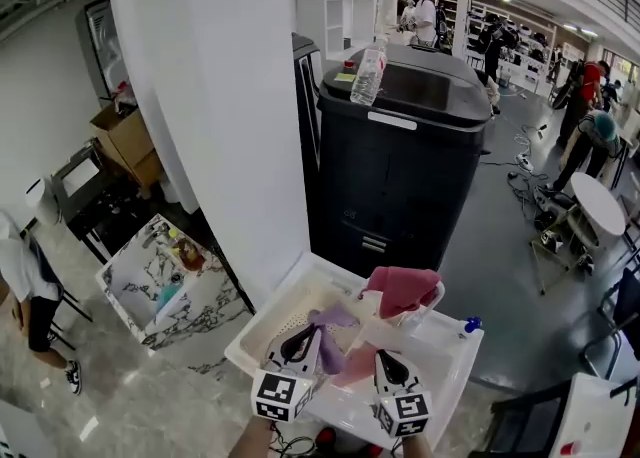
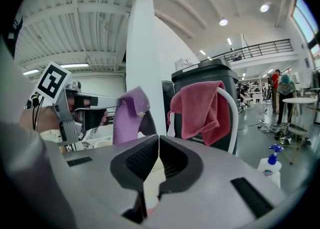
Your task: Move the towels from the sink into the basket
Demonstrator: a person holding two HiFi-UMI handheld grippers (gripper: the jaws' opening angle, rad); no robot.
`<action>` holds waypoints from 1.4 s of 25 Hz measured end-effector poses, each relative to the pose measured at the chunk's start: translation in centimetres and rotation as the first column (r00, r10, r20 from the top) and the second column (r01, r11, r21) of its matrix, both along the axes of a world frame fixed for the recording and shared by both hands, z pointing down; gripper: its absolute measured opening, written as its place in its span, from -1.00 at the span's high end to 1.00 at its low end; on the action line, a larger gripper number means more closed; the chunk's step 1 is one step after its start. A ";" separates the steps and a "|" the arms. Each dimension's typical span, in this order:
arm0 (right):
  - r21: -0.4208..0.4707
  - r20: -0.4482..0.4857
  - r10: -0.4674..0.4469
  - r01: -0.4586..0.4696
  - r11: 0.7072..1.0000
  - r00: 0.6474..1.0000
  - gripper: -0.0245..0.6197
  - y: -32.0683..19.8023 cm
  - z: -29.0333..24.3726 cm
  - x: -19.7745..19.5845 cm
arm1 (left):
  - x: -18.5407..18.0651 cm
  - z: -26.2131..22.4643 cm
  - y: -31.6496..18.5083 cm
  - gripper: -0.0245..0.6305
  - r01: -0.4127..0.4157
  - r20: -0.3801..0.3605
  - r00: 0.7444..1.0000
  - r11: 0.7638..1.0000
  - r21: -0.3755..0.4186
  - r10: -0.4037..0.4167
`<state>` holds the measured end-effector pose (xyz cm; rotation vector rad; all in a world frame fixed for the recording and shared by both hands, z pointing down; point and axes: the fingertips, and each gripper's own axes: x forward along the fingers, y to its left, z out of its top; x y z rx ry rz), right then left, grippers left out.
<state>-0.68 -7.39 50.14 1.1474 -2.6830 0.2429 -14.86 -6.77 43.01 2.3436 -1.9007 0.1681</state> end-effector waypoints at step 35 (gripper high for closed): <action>-0.167 -0.040 -0.077 0.069 0.984 0.996 0.83 1.2 7.9 -4.5 | -5.4 12.4 2.3 0.83 0.123 -0.024 0.991 0.971 -0.205 -0.131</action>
